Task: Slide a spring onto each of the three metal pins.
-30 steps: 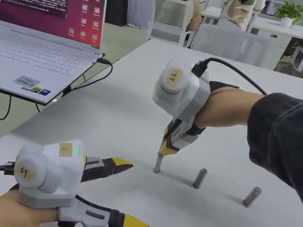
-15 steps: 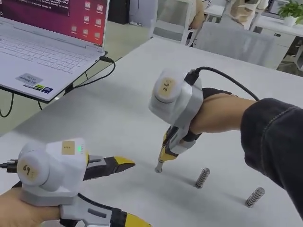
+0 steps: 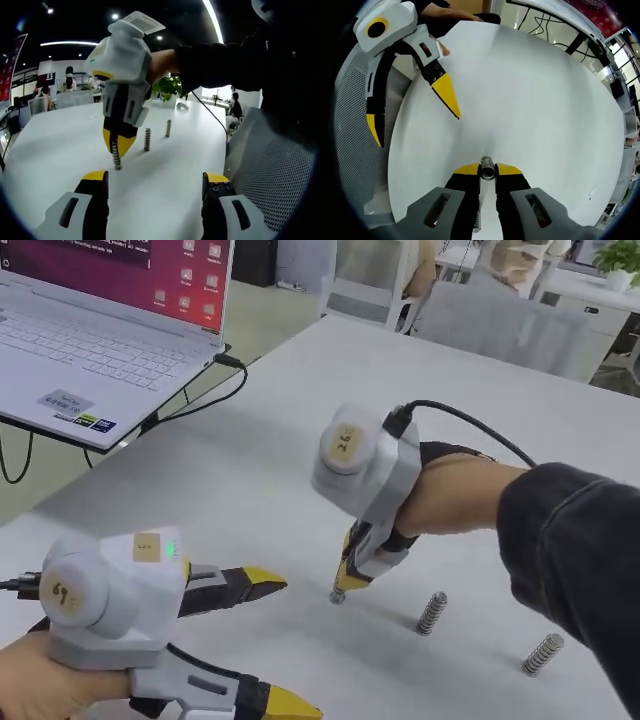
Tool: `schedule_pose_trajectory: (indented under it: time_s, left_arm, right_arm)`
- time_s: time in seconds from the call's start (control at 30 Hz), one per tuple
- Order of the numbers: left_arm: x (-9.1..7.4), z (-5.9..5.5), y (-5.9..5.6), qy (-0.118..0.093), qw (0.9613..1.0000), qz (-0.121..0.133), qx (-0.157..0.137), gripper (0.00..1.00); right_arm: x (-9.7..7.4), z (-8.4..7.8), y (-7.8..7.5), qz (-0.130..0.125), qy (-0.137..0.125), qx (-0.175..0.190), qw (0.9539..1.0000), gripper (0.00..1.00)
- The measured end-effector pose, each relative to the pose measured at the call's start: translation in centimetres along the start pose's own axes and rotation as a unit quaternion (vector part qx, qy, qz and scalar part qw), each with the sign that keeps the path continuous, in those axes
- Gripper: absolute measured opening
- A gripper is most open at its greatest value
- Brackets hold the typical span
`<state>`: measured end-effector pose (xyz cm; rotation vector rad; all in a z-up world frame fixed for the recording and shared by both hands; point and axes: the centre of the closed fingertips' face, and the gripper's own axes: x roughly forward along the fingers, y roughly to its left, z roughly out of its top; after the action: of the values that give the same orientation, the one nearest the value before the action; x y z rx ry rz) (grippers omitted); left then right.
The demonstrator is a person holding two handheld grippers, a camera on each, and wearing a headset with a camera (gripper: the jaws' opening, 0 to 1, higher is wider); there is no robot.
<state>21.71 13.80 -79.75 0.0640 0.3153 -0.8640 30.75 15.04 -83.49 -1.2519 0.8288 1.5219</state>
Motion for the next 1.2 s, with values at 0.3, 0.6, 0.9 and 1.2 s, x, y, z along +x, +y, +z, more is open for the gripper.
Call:
schedule_pose_trajectory:
  time_s: [0.3, 0.6, 0.9, 1.2]
  left_arm:
    - [0.1, -0.1, 0.1, 0.001, 1.0, 0.0, -0.002, 0.72]
    - [0.2, -0.1, 0.1, 0.004, 1.0, -0.003, -0.001, 0.72]
    - [0.1, -0.1, 0.0, 0.005, 1.0, -0.002, -0.002, 0.72]
    - [0.3, -0.2, 0.0, 0.006, 1.0, -0.002, -0.004, 0.73]
  right_arm:
    - [1.0, -0.4, 0.2, 0.004, 0.006, -0.001, 1.0, 0.09]
    - [0.7, -0.1, 0.6, 0.007, -0.005, 0.005, 0.9999, 0.09]
    - [0.6, -0.2, 0.8, 0.005, -0.011, 0.011, 0.9999, 0.18]
    - [-0.4, -1.4, 1.0, -0.001, -0.014, 0.023, 0.9996, 0.2]
